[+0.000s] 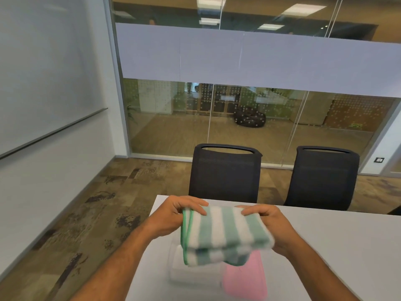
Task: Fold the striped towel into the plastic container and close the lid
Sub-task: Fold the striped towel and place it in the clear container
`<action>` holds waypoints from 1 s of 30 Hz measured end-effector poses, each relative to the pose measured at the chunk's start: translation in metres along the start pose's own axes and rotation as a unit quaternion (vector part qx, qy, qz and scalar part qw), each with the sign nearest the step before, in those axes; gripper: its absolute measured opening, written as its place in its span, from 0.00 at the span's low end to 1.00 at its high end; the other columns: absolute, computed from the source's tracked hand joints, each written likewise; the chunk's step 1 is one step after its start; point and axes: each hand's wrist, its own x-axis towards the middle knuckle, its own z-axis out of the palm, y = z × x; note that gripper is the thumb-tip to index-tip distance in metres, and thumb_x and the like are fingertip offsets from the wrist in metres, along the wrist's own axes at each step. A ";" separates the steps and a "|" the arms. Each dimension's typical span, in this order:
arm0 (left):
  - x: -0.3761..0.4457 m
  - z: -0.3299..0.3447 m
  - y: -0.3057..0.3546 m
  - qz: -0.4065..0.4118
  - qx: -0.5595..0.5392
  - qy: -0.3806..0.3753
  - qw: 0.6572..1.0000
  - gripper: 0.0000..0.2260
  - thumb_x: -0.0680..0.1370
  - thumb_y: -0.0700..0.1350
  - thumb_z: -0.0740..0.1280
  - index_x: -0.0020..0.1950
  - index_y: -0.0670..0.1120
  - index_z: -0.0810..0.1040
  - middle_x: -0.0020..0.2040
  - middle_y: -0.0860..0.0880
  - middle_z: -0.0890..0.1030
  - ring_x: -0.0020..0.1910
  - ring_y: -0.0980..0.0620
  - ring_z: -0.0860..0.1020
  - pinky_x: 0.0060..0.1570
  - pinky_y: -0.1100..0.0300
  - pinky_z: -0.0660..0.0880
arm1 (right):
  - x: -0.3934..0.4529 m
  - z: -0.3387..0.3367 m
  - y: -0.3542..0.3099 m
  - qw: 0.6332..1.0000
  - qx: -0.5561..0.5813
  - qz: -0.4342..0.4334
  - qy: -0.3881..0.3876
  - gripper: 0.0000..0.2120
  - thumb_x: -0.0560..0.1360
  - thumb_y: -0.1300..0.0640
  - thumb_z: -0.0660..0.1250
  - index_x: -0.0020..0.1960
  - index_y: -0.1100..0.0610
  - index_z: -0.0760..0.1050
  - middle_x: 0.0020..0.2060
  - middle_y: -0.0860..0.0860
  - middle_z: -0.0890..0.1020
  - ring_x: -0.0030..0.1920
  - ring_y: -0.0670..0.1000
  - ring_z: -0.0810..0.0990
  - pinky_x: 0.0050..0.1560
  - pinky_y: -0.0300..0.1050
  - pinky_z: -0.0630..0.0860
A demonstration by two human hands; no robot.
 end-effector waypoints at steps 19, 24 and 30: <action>-0.002 -0.003 -0.010 -0.094 -0.087 -0.031 0.991 0.14 0.71 0.43 0.59 0.40 0.45 0.85 0.63 0.52 0.79 0.60 0.49 0.77 0.49 0.57 0.79 | -0.001 0.001 0.006 0.992 0.065 0.097 -0.053 0.10 0.73 0.62 0.62 0.46 0.61 0.82 0.50 0.55 0.82 0.50 0.60 0.79 0.40 0.53 0.81; 0.001 -0.004 -0.022 -0.129 -0.129 0.018 0.983 0.10 0.71 0.30 0.70 0.41 0.44 0.86 0.64 0.51 0.77 0.63 0.48 0.76 0.57 0.53 0.79 | 0.009 0.004 0.023 0.992 0.055 0.099 -0.050 0.09 0.72 0.72 0.69 0.46 0.61 0.84 0.56 0.58 0.80 0.58 0.63 0.79 0.51 0.60 0.82; 0.006 -0.005 -0.034 -0.211 -0.194 0.076 0.955 0.12 0.75 0.28 0.67 0.46 0.42 0.87 0.51 0.47 0.85 0.53 0.47 0.81 0.50 0.57 0.79 | 0.025 0.013 0.044 0.992 0.090 0.092 0.003 0.11 0.74 0.73 0.66 0.48 0.63 0.84 0.55 0.59 0.82 0.55 0.60 0.81 0.53 0.56 0.82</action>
